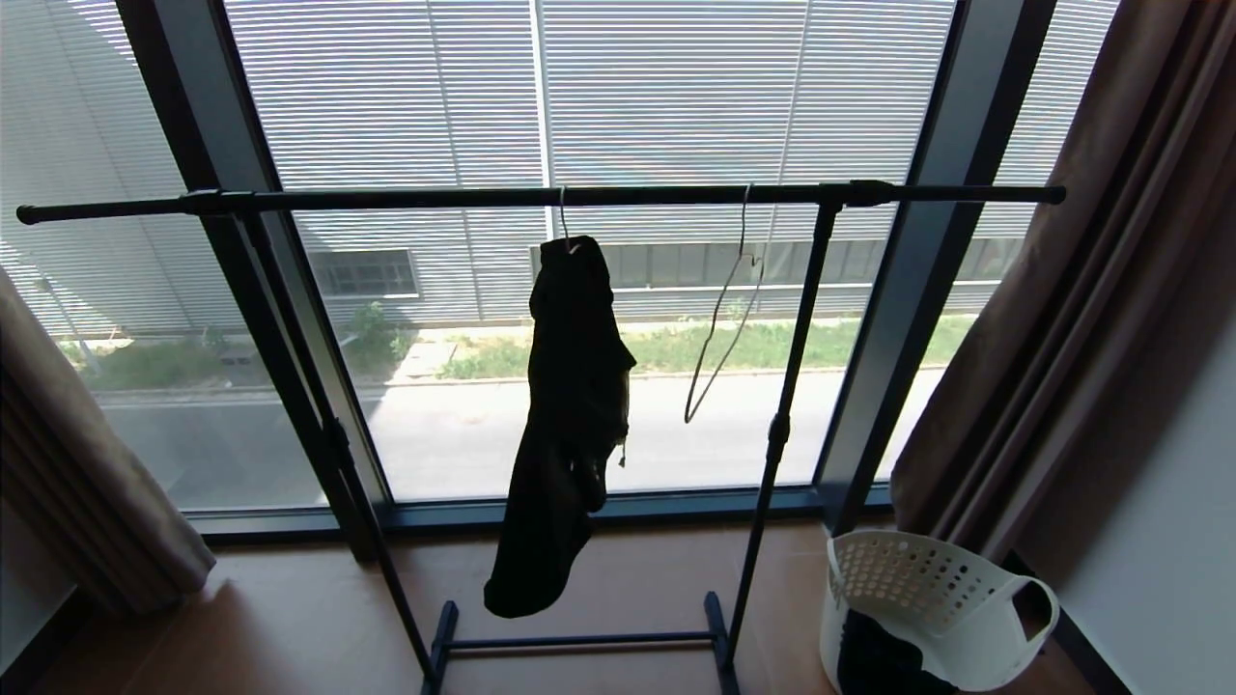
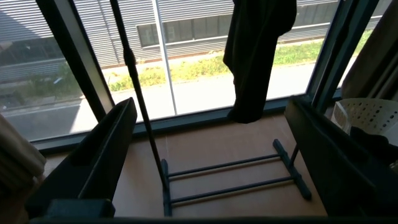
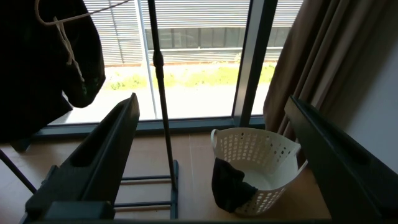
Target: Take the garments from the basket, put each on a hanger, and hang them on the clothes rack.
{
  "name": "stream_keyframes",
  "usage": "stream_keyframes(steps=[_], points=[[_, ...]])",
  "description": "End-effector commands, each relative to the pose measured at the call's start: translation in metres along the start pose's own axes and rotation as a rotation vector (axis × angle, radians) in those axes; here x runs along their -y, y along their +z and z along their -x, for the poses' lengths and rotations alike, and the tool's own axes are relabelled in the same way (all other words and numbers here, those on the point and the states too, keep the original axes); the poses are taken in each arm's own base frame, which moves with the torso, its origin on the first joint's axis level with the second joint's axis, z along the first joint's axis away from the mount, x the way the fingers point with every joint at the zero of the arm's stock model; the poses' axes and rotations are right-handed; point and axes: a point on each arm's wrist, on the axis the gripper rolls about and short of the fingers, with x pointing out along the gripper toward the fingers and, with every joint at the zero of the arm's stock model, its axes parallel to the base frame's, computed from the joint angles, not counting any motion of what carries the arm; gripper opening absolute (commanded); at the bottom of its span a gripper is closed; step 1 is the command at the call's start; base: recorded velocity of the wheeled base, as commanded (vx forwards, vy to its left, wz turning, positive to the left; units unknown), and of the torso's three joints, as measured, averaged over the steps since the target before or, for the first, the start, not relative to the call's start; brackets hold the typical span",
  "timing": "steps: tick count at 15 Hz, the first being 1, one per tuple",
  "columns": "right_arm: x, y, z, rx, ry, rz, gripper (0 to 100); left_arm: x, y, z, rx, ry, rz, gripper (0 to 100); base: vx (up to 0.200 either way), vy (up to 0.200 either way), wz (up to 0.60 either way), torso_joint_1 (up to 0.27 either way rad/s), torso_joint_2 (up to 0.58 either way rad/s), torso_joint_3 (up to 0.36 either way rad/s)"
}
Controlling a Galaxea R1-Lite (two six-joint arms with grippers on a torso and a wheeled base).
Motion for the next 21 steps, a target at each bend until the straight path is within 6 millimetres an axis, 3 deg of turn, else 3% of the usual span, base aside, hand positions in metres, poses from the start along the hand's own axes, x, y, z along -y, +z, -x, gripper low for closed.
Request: stream_keyframes(steps=[1,12,21], points=[[0.0000,0.0000,-0.0002,-0.003,0.000,0.001,100,0.0000,0.0001,-0.0002,-0.002,0.000,0.000,100,0.000,0.000,0.00,-0.188,0.51,0.305],[0.0000,0.0000,-0.0002,-0.003,0.000,0.001,100,-0.0001,0.0001,-0.0002,-0.002,0.001,0.003,100,0.000,0.000,0.00,-0.181,0.53,0.345],[0.0000,0.0000,-0.0002,-0.003,0.000,0.001,100,-0.0001,0.0001,-0.0002,-0.002,0.001,0.003,100,0.000,0.000,0.00,-0.084,0.39,0.306]])
